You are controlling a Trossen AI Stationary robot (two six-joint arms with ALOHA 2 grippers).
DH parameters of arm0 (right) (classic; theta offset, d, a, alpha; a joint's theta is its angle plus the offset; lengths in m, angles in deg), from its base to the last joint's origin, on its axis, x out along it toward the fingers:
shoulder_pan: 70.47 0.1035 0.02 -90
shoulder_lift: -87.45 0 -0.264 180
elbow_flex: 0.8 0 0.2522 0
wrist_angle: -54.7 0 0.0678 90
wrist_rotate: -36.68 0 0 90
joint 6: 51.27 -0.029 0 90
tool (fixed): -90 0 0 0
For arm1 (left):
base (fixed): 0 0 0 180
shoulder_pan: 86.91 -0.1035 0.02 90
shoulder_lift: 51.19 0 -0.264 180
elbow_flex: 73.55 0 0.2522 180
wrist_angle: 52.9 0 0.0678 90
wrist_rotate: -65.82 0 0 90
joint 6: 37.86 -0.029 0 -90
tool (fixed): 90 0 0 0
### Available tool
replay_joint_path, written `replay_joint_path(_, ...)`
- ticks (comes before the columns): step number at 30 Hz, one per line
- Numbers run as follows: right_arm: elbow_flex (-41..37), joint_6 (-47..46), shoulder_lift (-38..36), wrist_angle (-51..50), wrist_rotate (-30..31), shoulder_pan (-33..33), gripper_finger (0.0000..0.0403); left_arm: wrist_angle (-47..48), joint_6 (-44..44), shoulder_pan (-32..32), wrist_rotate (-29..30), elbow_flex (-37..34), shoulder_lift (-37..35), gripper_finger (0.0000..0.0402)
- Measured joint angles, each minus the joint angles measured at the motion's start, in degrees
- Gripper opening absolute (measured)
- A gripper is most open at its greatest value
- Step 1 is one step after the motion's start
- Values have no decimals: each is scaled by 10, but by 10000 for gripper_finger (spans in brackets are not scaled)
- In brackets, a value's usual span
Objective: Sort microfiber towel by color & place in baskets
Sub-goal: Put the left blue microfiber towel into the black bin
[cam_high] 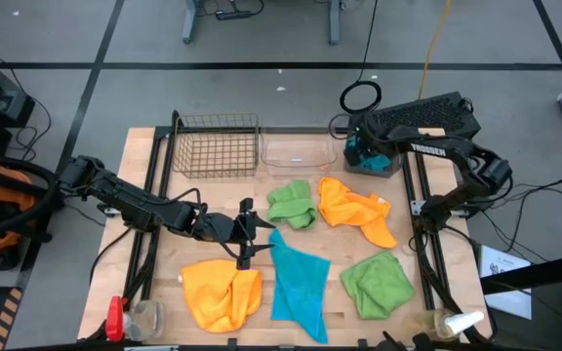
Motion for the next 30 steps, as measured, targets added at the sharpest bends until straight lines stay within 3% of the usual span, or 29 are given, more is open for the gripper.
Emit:
replay_joint_path(17, 3, 11, 72, 92, -5, -18, 0, -15, 15, 0, 0, 0, 0, 238)
replay_joint_path(30, -1, 18, 23, 62, -28, -13, 0, -16, 30, 0, 0, 0, 0, 238)
